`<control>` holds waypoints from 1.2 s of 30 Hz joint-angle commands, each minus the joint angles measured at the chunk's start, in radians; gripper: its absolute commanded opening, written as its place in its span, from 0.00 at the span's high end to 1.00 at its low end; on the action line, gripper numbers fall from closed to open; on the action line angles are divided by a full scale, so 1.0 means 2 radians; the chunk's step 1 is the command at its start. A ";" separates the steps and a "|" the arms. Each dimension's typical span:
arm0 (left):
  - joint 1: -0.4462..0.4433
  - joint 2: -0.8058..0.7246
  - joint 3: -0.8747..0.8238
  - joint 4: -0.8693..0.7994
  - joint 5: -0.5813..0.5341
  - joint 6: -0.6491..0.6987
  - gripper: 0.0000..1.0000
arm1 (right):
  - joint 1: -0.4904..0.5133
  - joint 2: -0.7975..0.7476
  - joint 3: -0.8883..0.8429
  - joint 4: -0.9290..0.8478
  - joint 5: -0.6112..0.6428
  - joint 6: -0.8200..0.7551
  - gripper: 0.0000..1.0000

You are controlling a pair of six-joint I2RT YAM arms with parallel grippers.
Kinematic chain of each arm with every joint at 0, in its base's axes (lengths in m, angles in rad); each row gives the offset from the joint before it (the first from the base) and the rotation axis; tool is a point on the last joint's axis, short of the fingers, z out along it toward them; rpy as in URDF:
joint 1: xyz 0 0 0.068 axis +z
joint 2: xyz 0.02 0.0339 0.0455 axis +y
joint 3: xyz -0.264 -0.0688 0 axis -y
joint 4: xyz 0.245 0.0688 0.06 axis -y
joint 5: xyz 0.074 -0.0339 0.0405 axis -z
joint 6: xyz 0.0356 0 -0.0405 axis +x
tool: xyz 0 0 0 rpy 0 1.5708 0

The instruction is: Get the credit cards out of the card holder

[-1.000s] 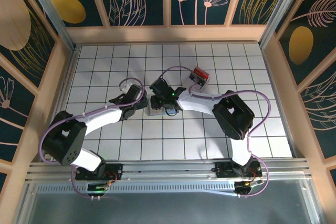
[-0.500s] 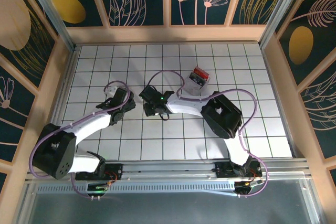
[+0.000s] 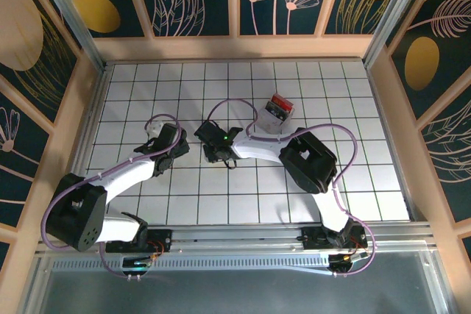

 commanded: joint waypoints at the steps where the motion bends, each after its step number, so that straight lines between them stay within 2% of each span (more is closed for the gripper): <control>1: 0.003 -0.003 0.000 -0.007 0.002 -0.002 0.01 | -0.004 -0.004 -0.011 -0.008 -0.005 0.008 0.72; 3: 0.003 -0.003 0.001 -0.009 0.003 -0.002 0.01 | -0.006 -0.010 -0.011 -0.005 -0.007 0.008 0.77; 9: 0.002 0.000 0.008 -0.010 0.005 0.002 0.01 | -0.010 -0.020 -0.004 -0.002 -0.015 0.007 0.79; 18: 0.003 0.001 0.015 -0.012 0.008 0.008 0.01 | -0.014 -0.039 0.000 0.006 -0.023 0.010 0.90; 28: 0.002 0.000 0.020 -0.010 0.018 0.015 0.01 | -0.024 -0.059 -0.013 0.024 -0.042 0.015 0.94; 30: 0.002 -0.001 0.021 -0.007 0.025 0.019 0.01 | -0.027 -0.061 -0.017 0.029 -0.052 0.015 0.91; 33: 0.002 -0.002 0.022 -0.002 0.035 0.020 0.01 | -0.029 -0.060 -0.021 0.036 -0.068 0.015 0.76; 36: 0.002 -0.002 0.023 0.005 0.046 0.026 0.01 | -0.032 -0.063 -0.027 0.043 -0.078 0.017 0.70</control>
